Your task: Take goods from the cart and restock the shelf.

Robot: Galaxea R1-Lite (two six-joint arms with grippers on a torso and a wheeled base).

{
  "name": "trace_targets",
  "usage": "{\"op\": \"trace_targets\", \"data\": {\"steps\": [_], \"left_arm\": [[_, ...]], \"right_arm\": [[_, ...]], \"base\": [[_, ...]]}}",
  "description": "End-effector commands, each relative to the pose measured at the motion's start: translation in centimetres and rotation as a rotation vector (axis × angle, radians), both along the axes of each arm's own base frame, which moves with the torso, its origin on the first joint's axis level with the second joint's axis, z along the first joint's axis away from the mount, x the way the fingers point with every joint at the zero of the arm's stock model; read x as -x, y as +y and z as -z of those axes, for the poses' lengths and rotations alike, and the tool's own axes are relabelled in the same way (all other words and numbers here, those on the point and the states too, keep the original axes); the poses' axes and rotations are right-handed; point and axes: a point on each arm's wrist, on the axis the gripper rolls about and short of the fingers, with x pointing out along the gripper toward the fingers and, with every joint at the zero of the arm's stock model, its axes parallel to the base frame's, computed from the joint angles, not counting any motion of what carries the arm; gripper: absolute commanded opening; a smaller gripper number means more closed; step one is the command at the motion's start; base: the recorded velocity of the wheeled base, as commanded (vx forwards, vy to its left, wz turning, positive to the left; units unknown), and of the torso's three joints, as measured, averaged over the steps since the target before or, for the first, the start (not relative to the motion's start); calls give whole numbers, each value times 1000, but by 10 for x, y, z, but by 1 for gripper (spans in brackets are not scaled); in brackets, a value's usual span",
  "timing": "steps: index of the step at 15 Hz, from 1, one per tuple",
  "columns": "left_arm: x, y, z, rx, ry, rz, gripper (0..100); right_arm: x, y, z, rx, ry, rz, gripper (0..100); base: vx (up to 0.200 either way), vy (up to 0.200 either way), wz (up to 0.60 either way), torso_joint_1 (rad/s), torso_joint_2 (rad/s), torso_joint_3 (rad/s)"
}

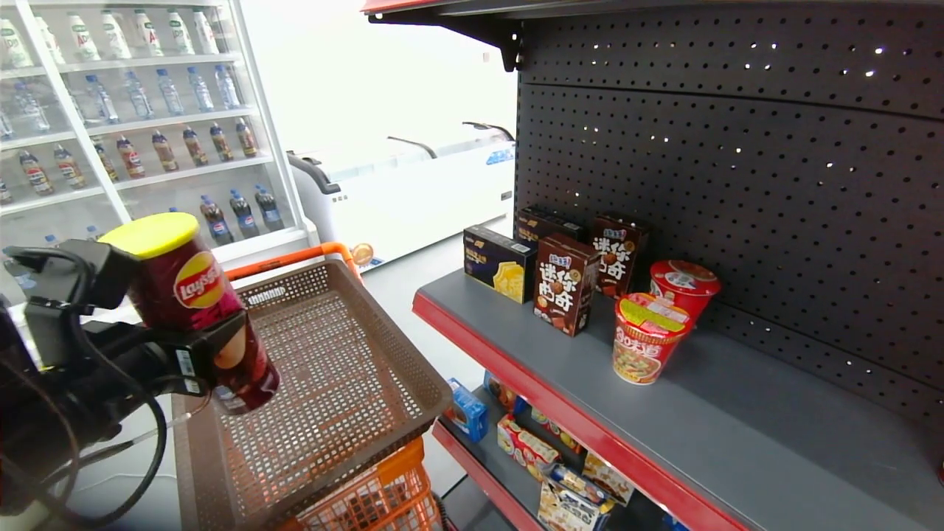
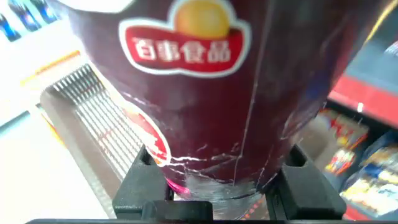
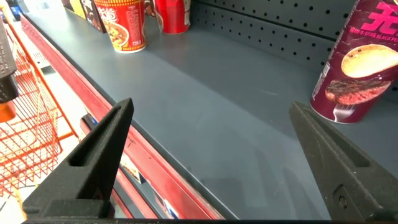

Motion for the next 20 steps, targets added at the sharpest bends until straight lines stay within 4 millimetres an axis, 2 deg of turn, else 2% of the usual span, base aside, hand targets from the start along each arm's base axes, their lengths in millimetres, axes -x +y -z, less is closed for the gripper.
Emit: {"op": "trace_targets", "data": {"steps": [1, 4, 5, 6, 11, 15, 20], "left_arm": [[37, 2, -15, 20, -102, 3, 0], [57, 2, -8, -2, -110, 17, 0], [78, 2, 0, -3, -126, 34, 0], [89, 3, 4, -3, -133, 33, 0], [169, 9, 38, -4, 38, -16, 0], [201, 11, 54, 11, 60, -19, 0], [205, 12, 58, 15, 57, -19, 0]], "right_arm": [[0, 0, 0, 0, 0, 0, 100], [0, 0, 0, 0, 0, 0, 100], [0, 0, 0, 0, 0, 0, 100], [0, 0, 0, 0, 0, 0, 100], [0, 0, 0, 0, 0, -7, 100], [0, 0, 0, 0, 0, -7, 100], [0, 0, 0, 0, 0, -7, 100]], "base": [[0, 0, 0, 0, 0, 0], [0, 0, 0, 0, 0, 0], [0, 0, 0, 0, 0, 0], [0, 0, 0, 0, 0, 0], [0, 0, -120, 0, 1, 0], [0, 0, -600, -4, 0, 6], [0, 0, -600, 4, 1, 6]]}}
